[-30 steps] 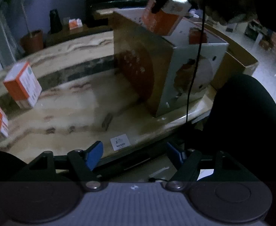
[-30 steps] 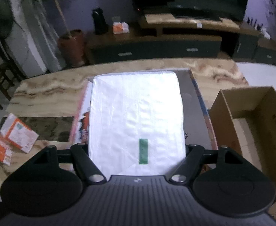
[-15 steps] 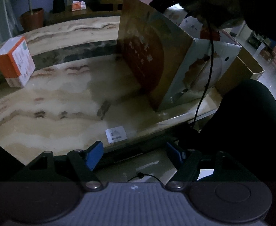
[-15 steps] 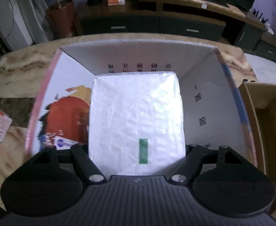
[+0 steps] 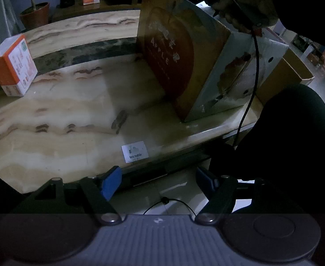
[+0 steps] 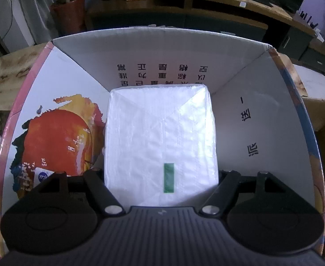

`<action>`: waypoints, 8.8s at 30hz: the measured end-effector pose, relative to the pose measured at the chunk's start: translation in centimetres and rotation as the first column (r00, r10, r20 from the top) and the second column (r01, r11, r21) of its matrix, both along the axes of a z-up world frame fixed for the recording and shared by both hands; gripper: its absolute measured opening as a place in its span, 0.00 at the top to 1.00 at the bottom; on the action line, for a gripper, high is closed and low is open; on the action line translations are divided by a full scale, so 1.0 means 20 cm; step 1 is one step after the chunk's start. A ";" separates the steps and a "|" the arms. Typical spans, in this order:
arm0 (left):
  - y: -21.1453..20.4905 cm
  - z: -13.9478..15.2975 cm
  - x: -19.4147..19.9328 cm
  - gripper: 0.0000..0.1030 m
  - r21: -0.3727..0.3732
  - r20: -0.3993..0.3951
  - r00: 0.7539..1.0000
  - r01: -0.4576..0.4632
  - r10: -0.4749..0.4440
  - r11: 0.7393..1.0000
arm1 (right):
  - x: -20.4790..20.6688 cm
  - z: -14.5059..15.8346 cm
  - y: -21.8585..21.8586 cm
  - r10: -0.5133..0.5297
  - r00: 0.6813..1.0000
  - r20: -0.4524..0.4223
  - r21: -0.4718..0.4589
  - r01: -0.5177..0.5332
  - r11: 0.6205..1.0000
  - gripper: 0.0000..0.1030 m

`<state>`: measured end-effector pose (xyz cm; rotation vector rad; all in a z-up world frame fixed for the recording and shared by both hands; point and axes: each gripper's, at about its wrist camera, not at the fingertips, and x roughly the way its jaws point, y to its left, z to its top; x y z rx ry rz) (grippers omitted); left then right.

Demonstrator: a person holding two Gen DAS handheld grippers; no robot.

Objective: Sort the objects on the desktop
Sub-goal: 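Lower the white wrapped package into the cardboard box and open the left gripper, then lift the right gripper out of the cardboard box and swing it away, then lower the right gripper onto the white-and-orange package and close it, then lift the white-and-orange package off the table with the right gripper, then carry the package in the right gripper toward the cardboard box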

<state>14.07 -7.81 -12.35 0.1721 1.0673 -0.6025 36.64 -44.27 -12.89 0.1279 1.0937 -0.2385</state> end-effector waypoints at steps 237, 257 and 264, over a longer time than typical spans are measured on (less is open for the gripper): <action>0.17 -0.06 -0.03 0.09 -0.048 0.023 0.999 -0.038 0.039 0.998 | 0.53 -0.19 1.88 0.450 0.890 -0.074 0.100 -0.442 0.891 0.29; 0.21 0.00 -0.03 0.09 -0.095 0.131 0.978 -0.148 0.160 0.984 | -0.59 0.51 0.93 0.252 0.893 0.374 0.355 -0.389 0.850 0.29; 0.22 0.06 -0.16 0.09 -0.229 0.290 0.953 -0.018 0.086 0.973 | -1.19 0.49 0.75 0.187 0.837 0.515 0.432 -0.442 0.786 0.29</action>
